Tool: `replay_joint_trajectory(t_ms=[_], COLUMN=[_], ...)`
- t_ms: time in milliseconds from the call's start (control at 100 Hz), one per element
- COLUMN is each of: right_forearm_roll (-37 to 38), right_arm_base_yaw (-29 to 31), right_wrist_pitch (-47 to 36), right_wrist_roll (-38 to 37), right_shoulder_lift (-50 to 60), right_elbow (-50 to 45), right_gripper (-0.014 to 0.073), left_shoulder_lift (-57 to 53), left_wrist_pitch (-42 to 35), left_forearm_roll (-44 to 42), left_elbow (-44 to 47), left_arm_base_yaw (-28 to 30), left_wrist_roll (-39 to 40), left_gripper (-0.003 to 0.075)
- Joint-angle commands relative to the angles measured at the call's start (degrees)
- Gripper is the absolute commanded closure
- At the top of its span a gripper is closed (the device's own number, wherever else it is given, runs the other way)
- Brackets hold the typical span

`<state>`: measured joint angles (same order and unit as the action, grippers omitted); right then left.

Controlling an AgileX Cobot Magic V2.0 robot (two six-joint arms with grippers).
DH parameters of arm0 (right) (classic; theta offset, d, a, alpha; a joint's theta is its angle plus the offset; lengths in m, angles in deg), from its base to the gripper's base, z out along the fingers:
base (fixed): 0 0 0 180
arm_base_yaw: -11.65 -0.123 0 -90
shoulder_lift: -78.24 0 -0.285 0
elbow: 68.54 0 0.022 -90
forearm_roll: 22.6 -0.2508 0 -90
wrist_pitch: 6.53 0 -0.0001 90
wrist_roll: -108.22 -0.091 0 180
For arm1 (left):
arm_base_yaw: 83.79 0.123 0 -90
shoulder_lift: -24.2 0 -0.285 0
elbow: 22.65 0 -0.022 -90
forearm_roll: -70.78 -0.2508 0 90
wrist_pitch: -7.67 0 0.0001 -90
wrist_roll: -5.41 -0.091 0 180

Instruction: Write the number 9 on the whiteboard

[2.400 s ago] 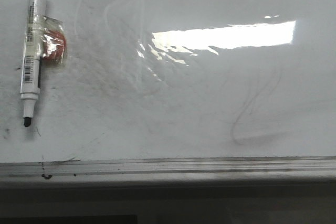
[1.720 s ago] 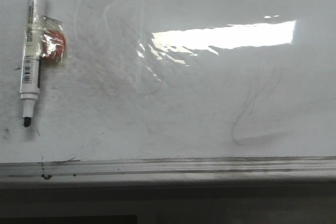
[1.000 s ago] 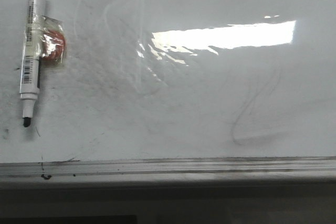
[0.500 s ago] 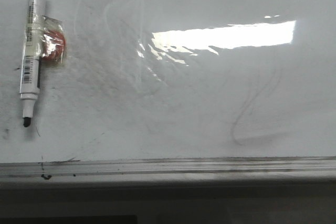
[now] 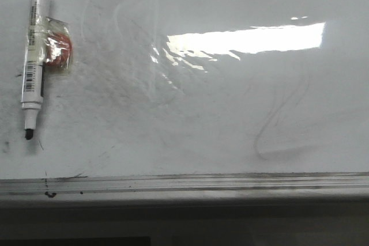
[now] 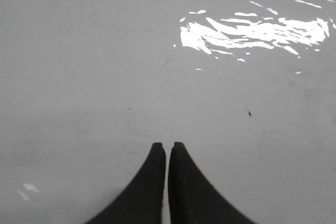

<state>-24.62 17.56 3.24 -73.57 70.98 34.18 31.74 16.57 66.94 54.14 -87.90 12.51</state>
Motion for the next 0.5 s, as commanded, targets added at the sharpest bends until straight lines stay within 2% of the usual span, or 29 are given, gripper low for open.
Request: replay_joint_trajectory(t_ms=[0,200,340,490], right_forearm_roll=[-2.2,-2.4,-2.5,-2.5], right_arm_base_yaw=[0.1,-3.7,-5.3,-5.5], right_wrist_pitch=[-2.6,5.5,6.5,6.0], right_wrist_roll=[0.6,0.7,0.7,0.7], right_shoulder_lift=[-0.6,-10.5,-17.8,-21.6], right_elbow=[3.8,11.5,16.0,16.7], right_gripper=[0.0657,0.0657,0.0657,0.0657], left_shoulder_lift=[-0.6,7.1,12.6,15.8], left_wrist_pitch=[-4.9,-1.6,-5.7,-9.4], left_forearm_roll=[1.8,3.8,4.3,4.3], left_elbow=[-0.2,-8.0,-11.2,-11.6], left_arm_base_yaw=[-0.5,-0.5,-0.5,-0.5], left_wrist_roll=[0.5,0.5,0.5,0.5], left_gripper=[0.0741,0.0741,0.0741,0.0722])
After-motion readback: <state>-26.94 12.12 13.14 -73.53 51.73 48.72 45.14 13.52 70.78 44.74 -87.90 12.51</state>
